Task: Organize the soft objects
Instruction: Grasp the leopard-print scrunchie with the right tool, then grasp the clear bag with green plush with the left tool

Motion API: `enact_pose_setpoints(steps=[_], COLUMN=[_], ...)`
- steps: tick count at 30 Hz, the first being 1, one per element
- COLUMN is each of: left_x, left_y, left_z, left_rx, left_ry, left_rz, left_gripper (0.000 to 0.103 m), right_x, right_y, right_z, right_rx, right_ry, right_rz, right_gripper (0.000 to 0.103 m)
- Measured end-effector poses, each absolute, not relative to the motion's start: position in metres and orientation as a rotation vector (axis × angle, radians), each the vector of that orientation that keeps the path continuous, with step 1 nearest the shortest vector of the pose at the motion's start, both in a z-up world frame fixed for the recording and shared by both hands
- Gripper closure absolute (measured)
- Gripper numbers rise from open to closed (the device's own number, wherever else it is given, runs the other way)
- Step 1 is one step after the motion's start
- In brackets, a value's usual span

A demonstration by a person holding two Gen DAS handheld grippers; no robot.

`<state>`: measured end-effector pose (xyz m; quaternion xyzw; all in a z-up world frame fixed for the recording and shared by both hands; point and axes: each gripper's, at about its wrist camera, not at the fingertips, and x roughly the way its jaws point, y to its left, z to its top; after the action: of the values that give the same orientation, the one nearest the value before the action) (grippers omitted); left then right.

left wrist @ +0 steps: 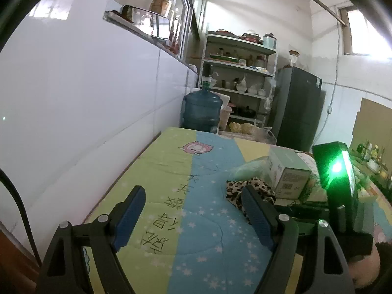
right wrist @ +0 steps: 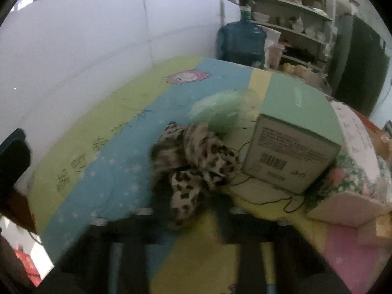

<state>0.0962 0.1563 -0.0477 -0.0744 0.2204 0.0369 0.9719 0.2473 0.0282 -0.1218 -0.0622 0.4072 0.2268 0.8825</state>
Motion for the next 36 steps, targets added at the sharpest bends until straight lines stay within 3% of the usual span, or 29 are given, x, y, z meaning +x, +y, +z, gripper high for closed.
enact_pose_setpoints(steps=[13, 20, 25, 33, 35, 36], left_x=[0.143, 0.199, 0.228, 0.269, 0.278, 0.28], left_y=[0.143, 0.092, 0.064, 0.061, 0.06, 0.06], left_z=[-0.03, -0.038, -0.059, -0.077, -0.082, -0.085], left_rx=[-0.074, 0.238, 0.482, 0.513, 0.506, 0.506], left_ry=[0.51, 0.586, 0.624, 0.704, 0.725, 0.731], left_rz=[-0.153, -0.402, -0.484, -0.567, -0.58, -0.58], left_gripper=[0.023, 0.023, 0.031, 0.031, 0.037, 0.045], right_x=[0.2, 0.174, 0.163, 0.162, 0.164, 0.166], right_y=[-0.035, -0.072, -0.091, -0.111, -0.113, -0.115], right_z=[-0.102, -0.092, -0.092, -0.096, -0.098, -0.099], right_rx=[0.036, 0.069, 0.086, 0.127, 0.134, 0.139], right_ry=[0.792, 0.754, 0.749, 0.747, 0.752, 0.755], right_rz=[0.526, 0.496, 0.478, 0.453, 0.448, 0.444], right_gripper=[0.087, 0.086, 0.085, 0.085, 0.084, 0.084])
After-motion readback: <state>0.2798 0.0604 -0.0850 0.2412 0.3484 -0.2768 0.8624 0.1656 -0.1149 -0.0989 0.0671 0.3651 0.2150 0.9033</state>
